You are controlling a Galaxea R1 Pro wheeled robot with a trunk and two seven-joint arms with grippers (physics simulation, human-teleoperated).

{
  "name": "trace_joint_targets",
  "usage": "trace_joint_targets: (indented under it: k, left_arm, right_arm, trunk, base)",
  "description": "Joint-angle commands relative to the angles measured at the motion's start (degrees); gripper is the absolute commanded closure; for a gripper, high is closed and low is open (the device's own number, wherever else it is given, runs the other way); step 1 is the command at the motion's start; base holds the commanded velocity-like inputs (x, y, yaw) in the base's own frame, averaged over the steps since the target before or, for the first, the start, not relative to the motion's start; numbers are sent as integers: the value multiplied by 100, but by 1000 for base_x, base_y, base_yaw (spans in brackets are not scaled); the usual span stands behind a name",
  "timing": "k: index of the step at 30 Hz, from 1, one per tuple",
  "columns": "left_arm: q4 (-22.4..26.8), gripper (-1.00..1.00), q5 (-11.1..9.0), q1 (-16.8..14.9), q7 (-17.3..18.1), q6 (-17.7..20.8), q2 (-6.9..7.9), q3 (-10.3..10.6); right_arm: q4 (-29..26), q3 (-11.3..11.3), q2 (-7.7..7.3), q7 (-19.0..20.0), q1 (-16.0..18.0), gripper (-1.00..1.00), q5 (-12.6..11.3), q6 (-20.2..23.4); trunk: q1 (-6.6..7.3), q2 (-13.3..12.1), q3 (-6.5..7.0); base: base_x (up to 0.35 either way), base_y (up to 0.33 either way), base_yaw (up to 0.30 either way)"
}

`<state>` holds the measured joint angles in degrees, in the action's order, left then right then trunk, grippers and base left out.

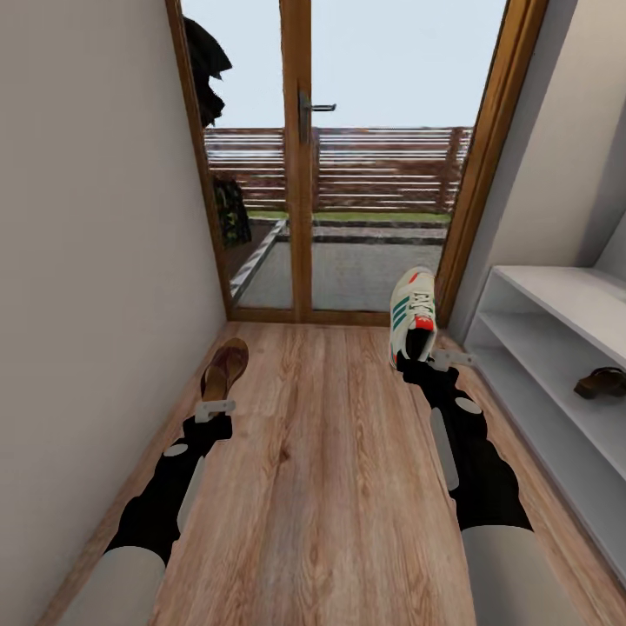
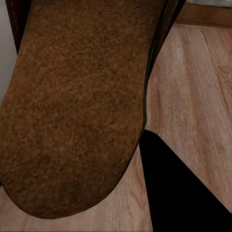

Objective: Pick up the two gym shoes and the two sandals from the corridor floor and place them onto the hallstand (shoe rack) in the corridor, making sure they are on the rack and not on the floor. Arrange them so the two gym shoes are next to each other and the two sandals are next to each other.

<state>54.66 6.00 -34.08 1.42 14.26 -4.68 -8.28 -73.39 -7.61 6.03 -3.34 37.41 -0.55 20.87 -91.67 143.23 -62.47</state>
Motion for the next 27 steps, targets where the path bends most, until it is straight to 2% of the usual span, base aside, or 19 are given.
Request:
trace_joint_targets:
  k: [1, 9, 17, 27]
  left_arm:
    - [12, 100, 77, -2, 25, 33, -7, -16]
    - [15, 100, 77, -2, 25, 33, -4, -16]
    - [18, 100, 77, -2, 24, 33, -7, -16]
    - [16, 100, 77, -2, 24, 33, -4, -16]
  right_arm:
    - [-9, -3, 3, -18, 3, 100, -7, 31]
    - [-9, -3, 3, -18, 3, 100, -7, 31]
    - [-9, -3, 3, -18, 3, 100, -7, 31]
    - [-9, -3, 3, -18, 3, 100, -7, 31]
  trunk:
    - [-2, 2, -3]
    - [-2, 2, 31]
    - [-2, 2, 39]
    - [-2, 2, 78]
  base:
    - [349, 0, -53]
    - [348, 0, -176]
    - [349, 0, -37]
    - [349, 0, -203]
